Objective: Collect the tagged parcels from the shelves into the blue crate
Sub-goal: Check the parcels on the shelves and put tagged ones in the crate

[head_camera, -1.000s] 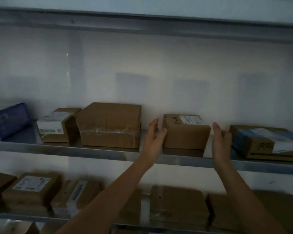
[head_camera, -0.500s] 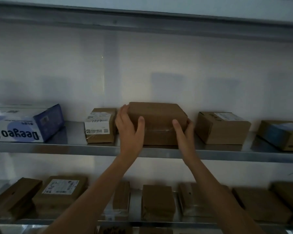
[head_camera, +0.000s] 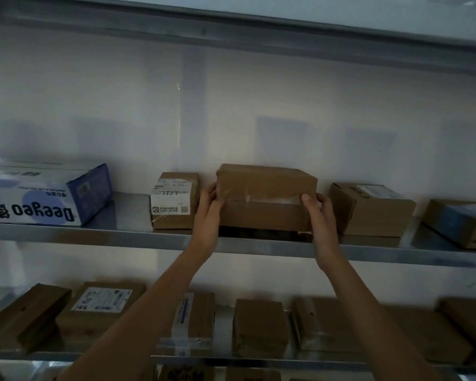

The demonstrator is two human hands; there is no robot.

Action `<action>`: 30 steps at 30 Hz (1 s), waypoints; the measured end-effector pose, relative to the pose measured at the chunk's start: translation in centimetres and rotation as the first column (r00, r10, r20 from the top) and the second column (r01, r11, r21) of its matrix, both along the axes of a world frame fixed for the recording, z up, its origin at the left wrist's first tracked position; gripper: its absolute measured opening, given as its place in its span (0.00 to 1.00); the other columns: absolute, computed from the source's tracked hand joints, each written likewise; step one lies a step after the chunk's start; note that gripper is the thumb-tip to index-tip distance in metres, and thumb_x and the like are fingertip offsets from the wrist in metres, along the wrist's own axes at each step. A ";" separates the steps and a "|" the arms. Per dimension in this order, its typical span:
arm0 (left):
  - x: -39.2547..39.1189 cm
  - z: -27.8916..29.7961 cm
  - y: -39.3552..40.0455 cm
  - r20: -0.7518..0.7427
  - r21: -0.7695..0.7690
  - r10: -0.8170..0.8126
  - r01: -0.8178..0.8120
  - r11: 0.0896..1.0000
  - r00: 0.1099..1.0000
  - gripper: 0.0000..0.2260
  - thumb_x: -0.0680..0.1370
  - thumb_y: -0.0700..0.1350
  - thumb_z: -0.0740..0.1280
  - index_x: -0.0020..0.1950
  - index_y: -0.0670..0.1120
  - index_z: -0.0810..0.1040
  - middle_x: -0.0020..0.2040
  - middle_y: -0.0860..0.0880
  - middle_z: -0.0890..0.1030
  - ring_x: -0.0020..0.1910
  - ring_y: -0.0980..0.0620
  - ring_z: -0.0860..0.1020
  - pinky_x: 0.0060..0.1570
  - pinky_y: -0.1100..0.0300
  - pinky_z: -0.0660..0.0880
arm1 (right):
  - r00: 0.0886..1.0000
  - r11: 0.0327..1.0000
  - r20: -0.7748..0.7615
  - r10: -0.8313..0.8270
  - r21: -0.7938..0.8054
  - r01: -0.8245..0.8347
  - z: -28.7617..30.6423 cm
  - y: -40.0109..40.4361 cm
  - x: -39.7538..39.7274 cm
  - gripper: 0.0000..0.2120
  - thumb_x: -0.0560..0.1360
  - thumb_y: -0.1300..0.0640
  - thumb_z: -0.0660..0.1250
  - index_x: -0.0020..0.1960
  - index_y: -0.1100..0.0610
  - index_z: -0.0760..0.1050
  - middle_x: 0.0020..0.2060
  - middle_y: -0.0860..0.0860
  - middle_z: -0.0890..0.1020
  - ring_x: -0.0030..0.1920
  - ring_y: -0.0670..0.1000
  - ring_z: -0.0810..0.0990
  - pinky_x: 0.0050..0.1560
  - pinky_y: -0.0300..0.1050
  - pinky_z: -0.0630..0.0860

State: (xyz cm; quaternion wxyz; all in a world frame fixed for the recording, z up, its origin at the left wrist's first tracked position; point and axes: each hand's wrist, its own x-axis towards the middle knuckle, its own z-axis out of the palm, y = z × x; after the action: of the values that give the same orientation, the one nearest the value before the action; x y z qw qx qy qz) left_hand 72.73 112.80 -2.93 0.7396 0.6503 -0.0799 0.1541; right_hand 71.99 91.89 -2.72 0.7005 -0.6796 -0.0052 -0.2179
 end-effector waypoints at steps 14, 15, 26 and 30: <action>-1.9 3.7 -2.8 0.010 -0.366 -0.011 0.014 0.930 1.000 0.09 0.83 0.53 0.54 0.63 0.58 0.63 0.48 0.61 0.72 0.50 0.62 0.72 0.56 0.65 0.68 | 0.996 0.998 0.064 0.057 0.035 -0.060 3.4 -1.4 -1.9 0.24 0.73 0.31 0.56 0.57 0.45 0.79 0.51 0.44 0.85 0.54 0.43 0.82 0.56 0.40 0.75; -1.7 3.4 -2.8 0.013 -0.340 -0.027 0.030 0.940 1.000 0.08 0.83 0.53 0.54 0.61 0.57 0.66 0.49 0.61 0.74 0.49 0.63 0.74 0.52 0.67 0.70 | 0.997 0.999 0.071 0.044 0.009 -0.044 3.6 -1.4 -1.9 0.22 0.77 0.35 0.55 0.56 0.46 0.79 0.48 0.43 0.85 0.50 0.40 0.82 0.50 0.34 0.76; -2.5 3.5 -1.7 0.083 -0.115 -0.036 0.045 0.992 0.996 0.15 0.82 0.45 0.59 0.68 0.48 0.69 0.60 0.53 0.77 0.55 0.63 0.75 0.52 0.68 0.71 | 0.986 0.999 0.163 0.024 0.026 -0.028 3.6 -0.2 -2.9 0.24 0.75 0.42 0.65 0.68 0.50 0.70 0.54 0.46 0.82 0.49 0.38 0.82 0.47 0.33 0.78; -2.3 3.9 -1.0 0.141 -0.124 -0.104 0.122 0.985 0.985 0.18 0.79 0.45 0.65 0.68 0.55 0.71 0.62 0.52 0.77 0.60 0.54 0.77 0.64 0.50 0.73 | 0.994 0.980 0.100 0.042 0.187 -0.060 2.2 0.6 -4.2 0.35 0.70 0.51 0.73 0.72 0.47 0.60 0.58 0.49 0.82 0.53 0.48 0.84 0.49 0.46 0.82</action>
State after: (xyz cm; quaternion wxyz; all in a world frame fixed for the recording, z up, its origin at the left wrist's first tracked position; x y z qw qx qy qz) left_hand 70.38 111.83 0.98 0.7817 0.5823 -0.1558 0.1602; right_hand 67.79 92.50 -0.49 0.7665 -0.5980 -0.0353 -0.2317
